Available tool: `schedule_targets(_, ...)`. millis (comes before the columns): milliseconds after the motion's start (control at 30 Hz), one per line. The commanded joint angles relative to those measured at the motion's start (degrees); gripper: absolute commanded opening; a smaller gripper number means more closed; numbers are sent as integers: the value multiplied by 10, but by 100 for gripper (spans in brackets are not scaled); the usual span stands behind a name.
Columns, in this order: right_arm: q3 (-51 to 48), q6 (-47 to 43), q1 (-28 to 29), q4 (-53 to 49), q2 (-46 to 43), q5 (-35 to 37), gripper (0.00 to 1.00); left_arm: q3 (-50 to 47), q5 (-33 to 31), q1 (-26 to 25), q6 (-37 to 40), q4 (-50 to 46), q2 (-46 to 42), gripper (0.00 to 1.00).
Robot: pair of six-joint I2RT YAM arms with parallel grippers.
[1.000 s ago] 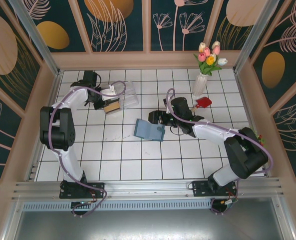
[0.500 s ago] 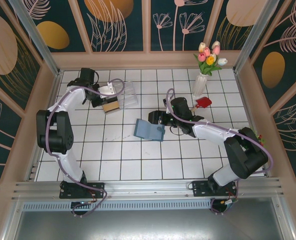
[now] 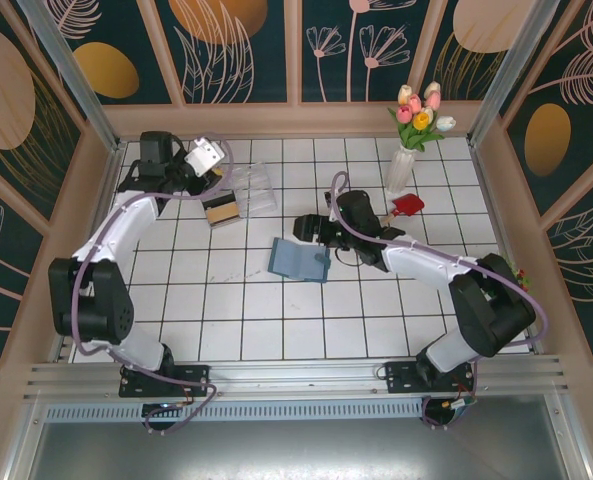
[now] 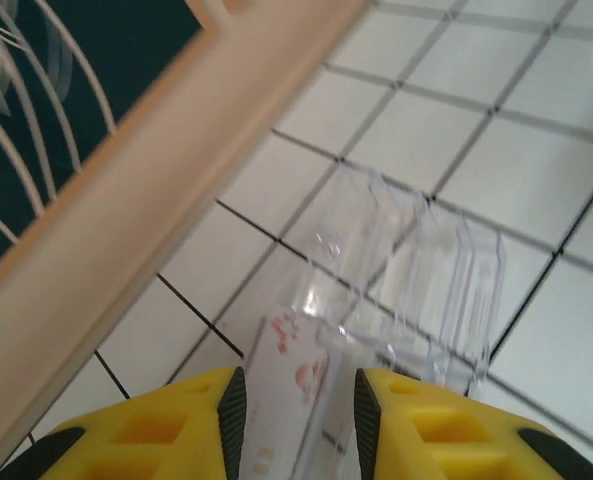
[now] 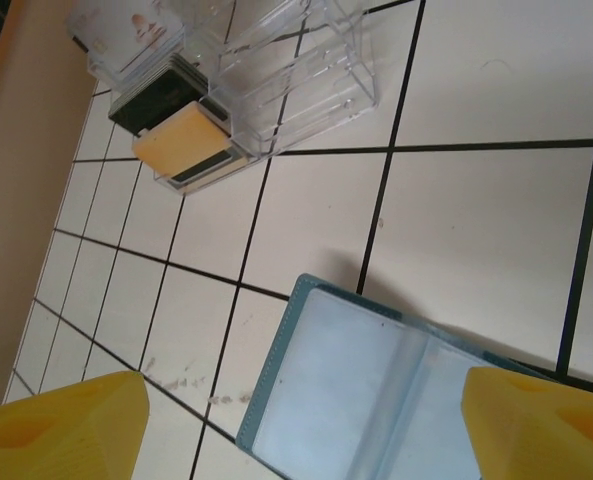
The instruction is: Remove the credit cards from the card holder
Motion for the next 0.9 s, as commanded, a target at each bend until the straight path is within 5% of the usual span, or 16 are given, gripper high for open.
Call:
schedule_targets(0, 36, 19, 17, -54, 24, 46, 77, -40, 7, 5, -189, 148, -33, 39)
schedule_targets(100, 57, 21, 38, -95, 37, 73, 75, -68, -69, 5, -309, 189, -60, 46)
schedule_targets(267, 111, 39, 93, -195, 72, 166, 79, -82, -254, 5, -496, 140, -77, 76)
schedule_targets(600, 191, 100, 163, -291, 183, 234, 91, -109, -316, 5, -616, 98, -81, 98)
schedule_targets(867, 218, 114, 164, -313, 244, 228, 89, -145, -315, 5, -696, 74, -124, 98)
